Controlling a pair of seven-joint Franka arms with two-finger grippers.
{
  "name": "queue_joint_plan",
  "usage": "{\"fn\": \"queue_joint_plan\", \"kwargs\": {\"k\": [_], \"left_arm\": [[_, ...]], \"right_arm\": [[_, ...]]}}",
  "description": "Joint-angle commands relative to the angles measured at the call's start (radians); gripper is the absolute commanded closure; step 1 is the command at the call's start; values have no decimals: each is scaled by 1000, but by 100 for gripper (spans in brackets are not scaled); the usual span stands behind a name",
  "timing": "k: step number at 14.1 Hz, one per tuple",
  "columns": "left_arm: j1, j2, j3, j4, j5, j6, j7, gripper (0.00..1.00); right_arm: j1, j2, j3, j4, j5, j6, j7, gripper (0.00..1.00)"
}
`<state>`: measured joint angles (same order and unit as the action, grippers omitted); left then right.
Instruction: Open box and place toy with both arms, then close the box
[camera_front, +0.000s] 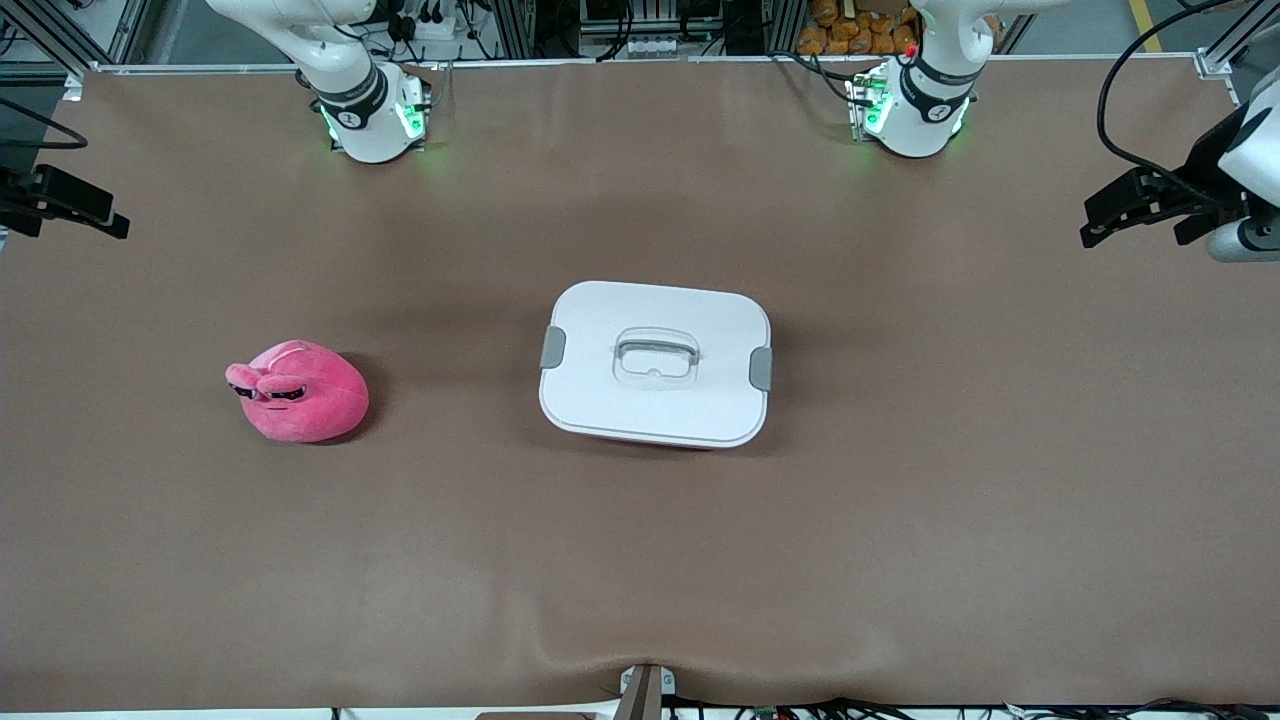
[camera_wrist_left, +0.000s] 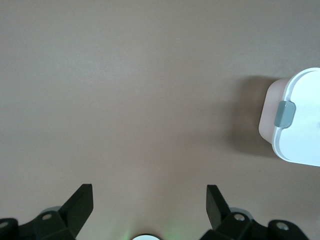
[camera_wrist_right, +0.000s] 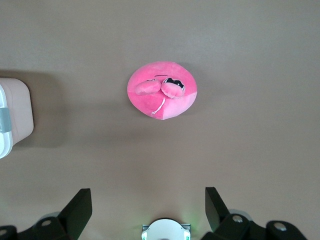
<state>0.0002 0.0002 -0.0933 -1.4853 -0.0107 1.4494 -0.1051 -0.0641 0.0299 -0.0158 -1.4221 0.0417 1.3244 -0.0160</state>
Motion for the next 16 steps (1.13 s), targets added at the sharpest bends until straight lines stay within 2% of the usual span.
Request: {"fn": "queue_joint_plan", "kwargs": {"k": [1,10,16], "left_arm": [[3,12,-6,27,14,-4,-1,0],[7,14,-8,23,5,5,-1,0],[9,81,-3,25,5,6,16,0]], "right_arm": [[-8,1,7,19,3,-14,10,0],[-10,1,7,19,3,-16,8,0],[-10,1,7,19,3,-14,8,0]]}}
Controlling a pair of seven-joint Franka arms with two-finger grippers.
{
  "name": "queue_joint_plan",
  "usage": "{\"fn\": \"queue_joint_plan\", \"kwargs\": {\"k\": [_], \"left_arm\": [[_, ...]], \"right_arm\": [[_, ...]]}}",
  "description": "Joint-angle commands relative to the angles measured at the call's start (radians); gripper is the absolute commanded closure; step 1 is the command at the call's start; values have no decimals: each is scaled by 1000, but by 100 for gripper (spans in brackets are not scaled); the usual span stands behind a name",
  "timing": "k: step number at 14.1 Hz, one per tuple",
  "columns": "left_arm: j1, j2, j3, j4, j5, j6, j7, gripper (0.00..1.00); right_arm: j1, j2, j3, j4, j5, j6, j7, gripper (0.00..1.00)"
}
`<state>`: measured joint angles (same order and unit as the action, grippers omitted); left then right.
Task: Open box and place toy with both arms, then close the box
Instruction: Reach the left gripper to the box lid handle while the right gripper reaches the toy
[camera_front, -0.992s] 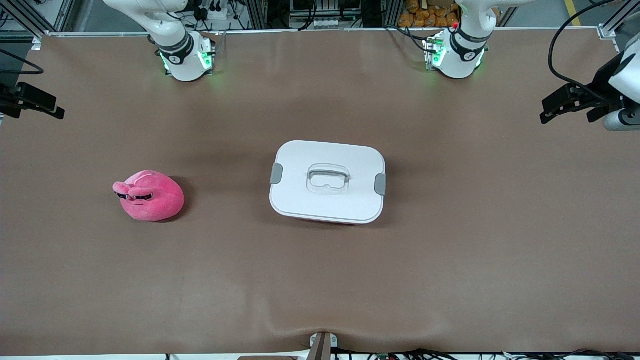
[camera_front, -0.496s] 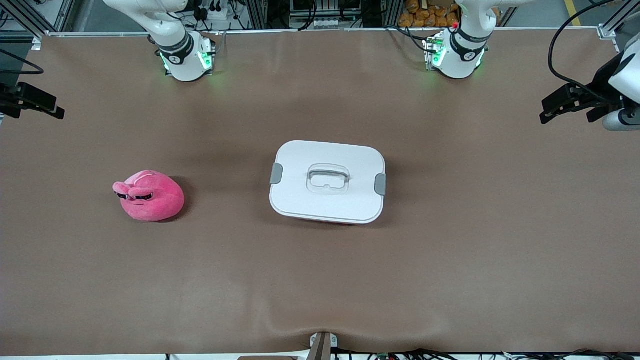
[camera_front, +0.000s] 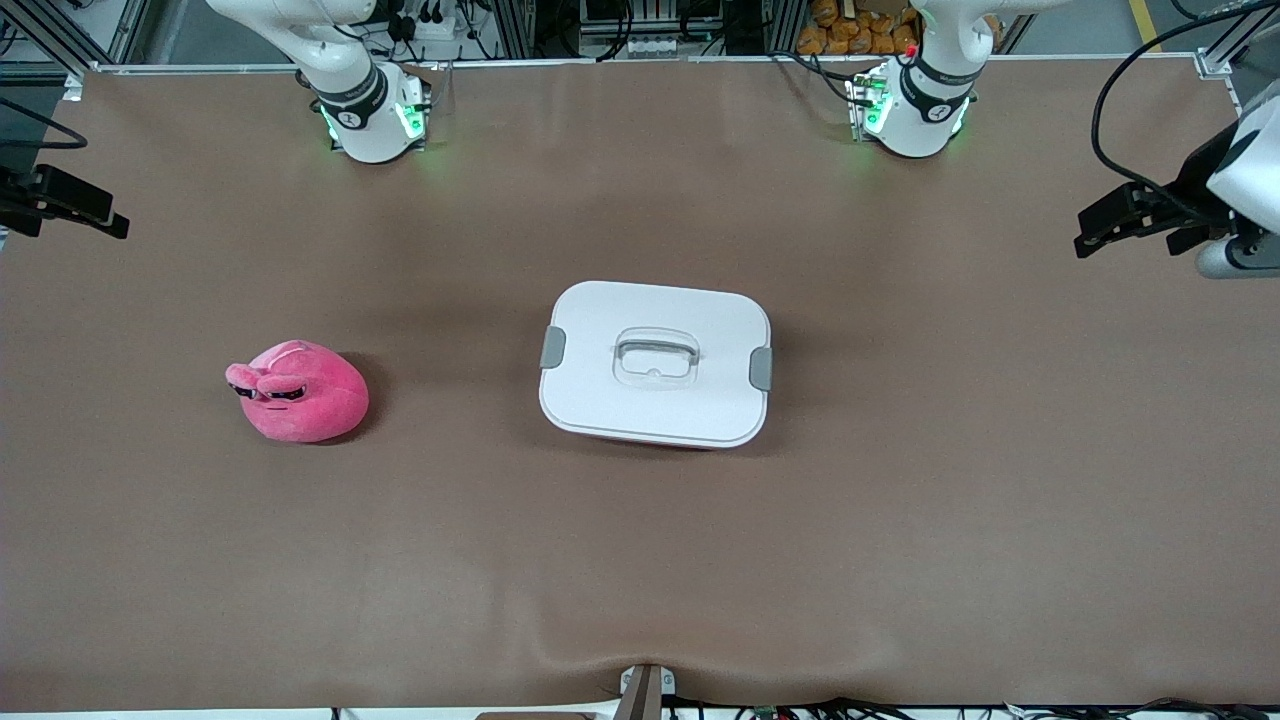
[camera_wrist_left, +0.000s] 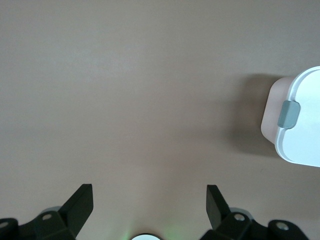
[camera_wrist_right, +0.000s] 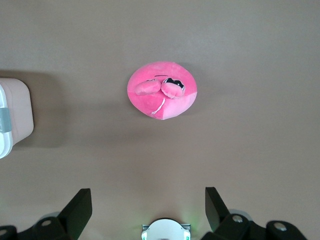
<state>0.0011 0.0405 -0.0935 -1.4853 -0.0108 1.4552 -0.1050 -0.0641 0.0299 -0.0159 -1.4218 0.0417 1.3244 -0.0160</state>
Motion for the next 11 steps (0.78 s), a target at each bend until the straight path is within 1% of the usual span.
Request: {"fn": "queue_joint_plan", "kwargs": {"k": [1,6,8,11], "left_arm": [[8,54,-3,26,5,1,16,0],[0,88,-2,42,-2,17,-54,0],[-9,113,-6,62,0,22,-154,0],[-13,159,-12,82,-3,48,-263,0]], "right_arm": [[-10,2,7,18,4,-14,8,0],[-17,18,7,17,9,-14,1,0],[-20,51,7,17,12,-10,-1,0],[-23,57,5,17,3,-10,-2,0]]}}
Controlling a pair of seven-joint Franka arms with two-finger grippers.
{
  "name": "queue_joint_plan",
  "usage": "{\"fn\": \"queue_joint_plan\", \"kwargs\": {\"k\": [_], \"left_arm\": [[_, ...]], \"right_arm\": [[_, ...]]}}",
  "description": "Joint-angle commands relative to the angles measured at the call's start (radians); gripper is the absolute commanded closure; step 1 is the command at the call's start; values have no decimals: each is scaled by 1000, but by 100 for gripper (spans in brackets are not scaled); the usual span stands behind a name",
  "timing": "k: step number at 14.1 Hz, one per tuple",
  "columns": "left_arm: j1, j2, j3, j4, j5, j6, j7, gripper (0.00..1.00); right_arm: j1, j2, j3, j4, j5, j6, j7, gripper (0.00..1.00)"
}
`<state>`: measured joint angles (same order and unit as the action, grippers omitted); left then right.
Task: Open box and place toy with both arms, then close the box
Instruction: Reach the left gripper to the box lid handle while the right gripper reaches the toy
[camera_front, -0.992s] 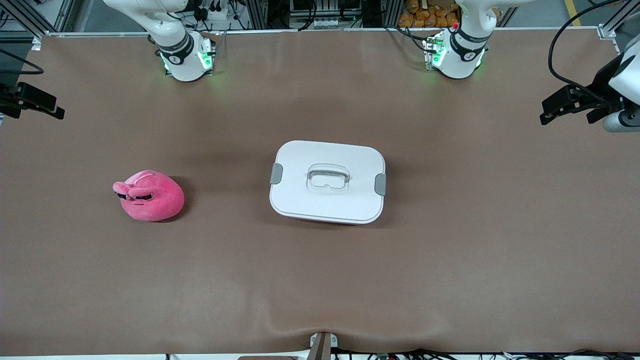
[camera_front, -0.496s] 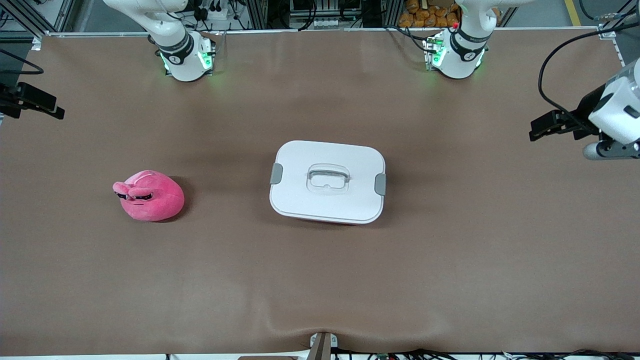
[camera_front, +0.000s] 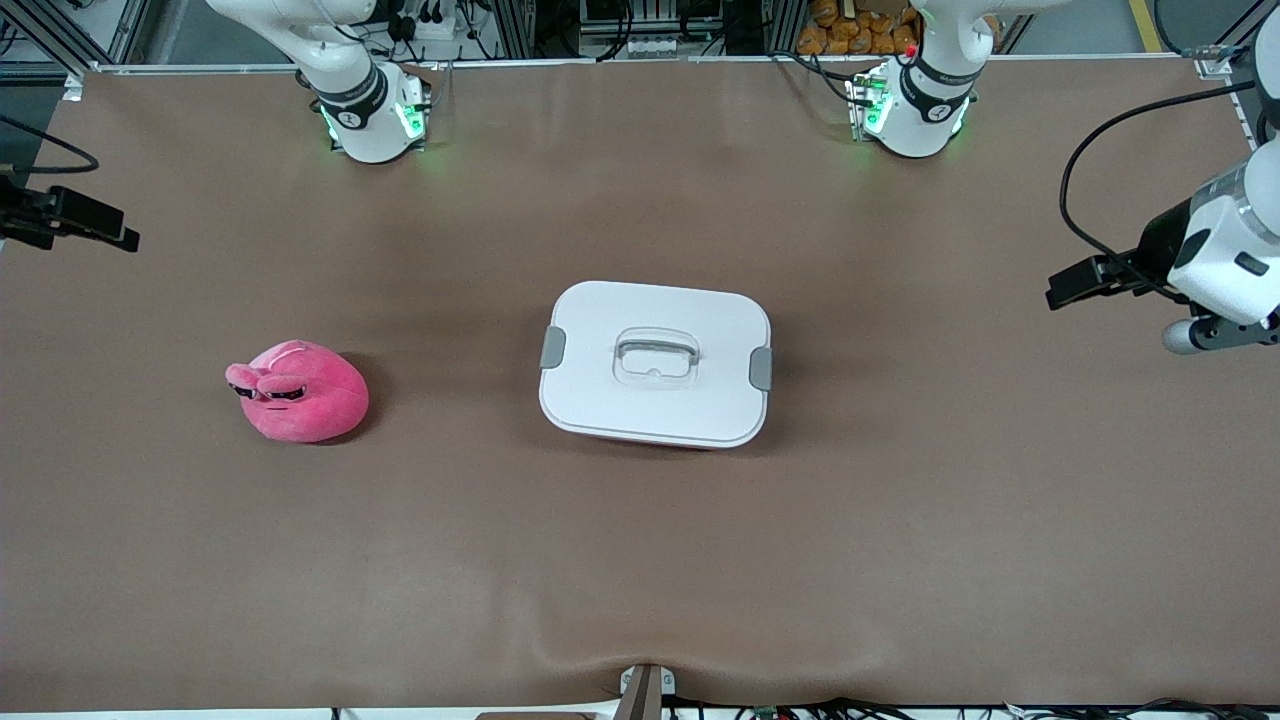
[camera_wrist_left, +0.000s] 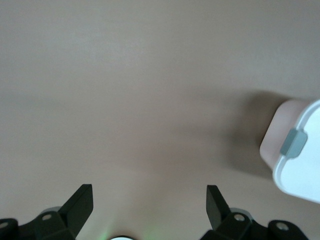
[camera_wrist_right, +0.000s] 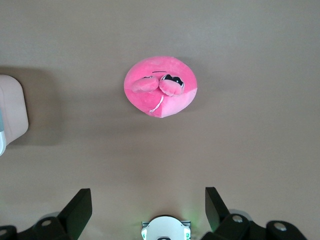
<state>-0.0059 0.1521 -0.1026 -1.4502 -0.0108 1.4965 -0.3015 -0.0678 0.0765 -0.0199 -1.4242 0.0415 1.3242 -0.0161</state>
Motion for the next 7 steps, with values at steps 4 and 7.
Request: {"fn": "queue_joint_plan", "kwargs": {"k": [4,7], "left_arm": [[-71,55,-3,45,2,16,-259,0],[-106,72,-3,47,-3,22,-424,0]], "right_arm": [[-18,77,9,21,12,-8,-1,0],[-18,88,9,19,8,-8,-2,0]]}}
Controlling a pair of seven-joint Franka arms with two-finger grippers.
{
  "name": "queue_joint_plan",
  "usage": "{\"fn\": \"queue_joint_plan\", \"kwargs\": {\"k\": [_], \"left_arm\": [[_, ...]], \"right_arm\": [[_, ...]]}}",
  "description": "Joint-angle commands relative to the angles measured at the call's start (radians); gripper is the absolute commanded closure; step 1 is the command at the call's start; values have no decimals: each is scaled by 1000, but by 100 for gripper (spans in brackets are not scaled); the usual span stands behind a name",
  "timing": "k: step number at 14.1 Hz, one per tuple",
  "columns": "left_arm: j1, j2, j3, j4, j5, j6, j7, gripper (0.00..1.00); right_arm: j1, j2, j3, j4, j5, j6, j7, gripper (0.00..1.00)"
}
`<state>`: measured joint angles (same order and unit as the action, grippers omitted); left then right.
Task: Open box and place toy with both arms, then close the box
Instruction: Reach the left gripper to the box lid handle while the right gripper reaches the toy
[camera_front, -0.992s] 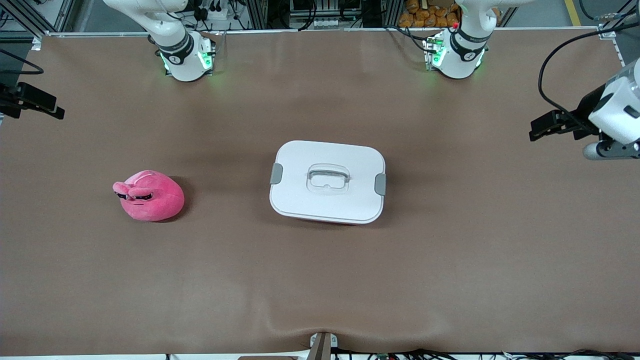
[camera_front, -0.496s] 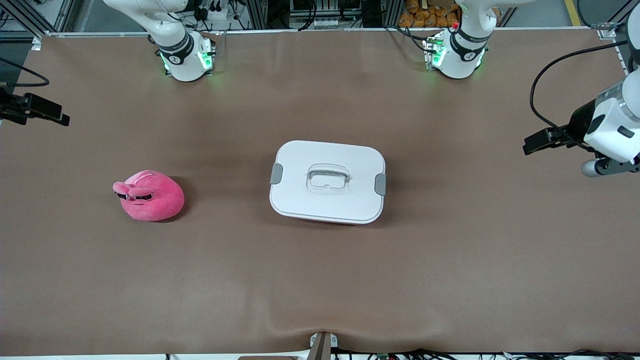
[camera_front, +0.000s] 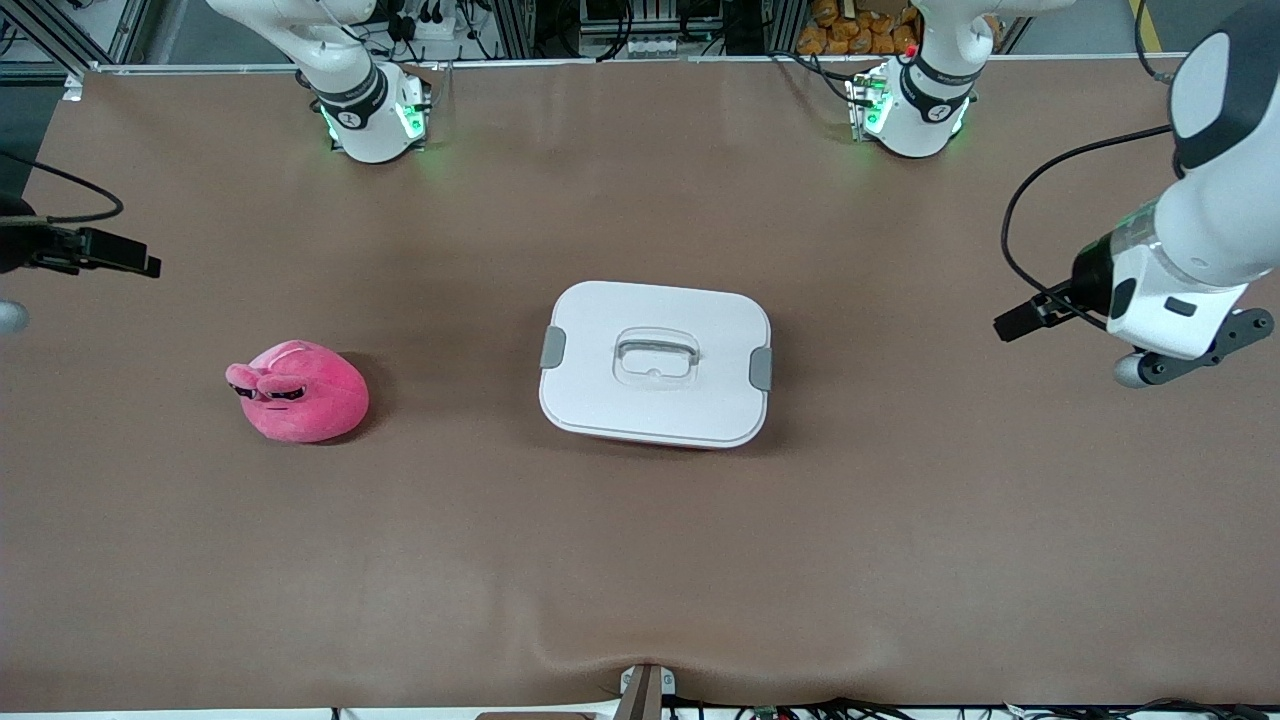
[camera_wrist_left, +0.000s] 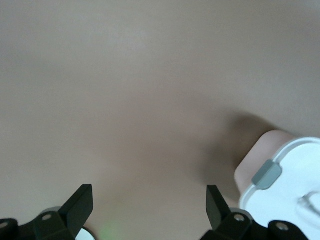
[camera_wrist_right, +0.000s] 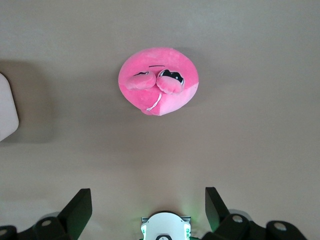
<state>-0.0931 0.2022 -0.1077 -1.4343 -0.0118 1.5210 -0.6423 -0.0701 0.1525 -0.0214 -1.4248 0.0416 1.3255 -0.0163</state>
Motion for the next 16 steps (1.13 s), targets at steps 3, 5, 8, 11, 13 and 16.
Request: {"fn": "queue_joint_plan", "kwargs": {"k": [3,5,8,11,13,16], "left_arm": [[-71,42,2,29,-3,25,-238,0],[-103,57,0,29,-4,39,-328,0],[-149,66,0,29,-7,71,-465,0],[-172,82,-1,29,-45,85,-586,0],[-192,91,0,29,-74,102,-689,0],[-237,114,0,29,-76,134,-819,0]], "right_arm": [[-16,47,11,21,14,-9,1,0],[-8,48,11,20,9,-9,-2,0],[-7,64,11,20,3,-9,-2,0],[-5,99,12,20,7,-5,-2,0],[-5,102,12,20,7,-2,-2,0],[-4,142,14,20,7,18,-4,0]]}}
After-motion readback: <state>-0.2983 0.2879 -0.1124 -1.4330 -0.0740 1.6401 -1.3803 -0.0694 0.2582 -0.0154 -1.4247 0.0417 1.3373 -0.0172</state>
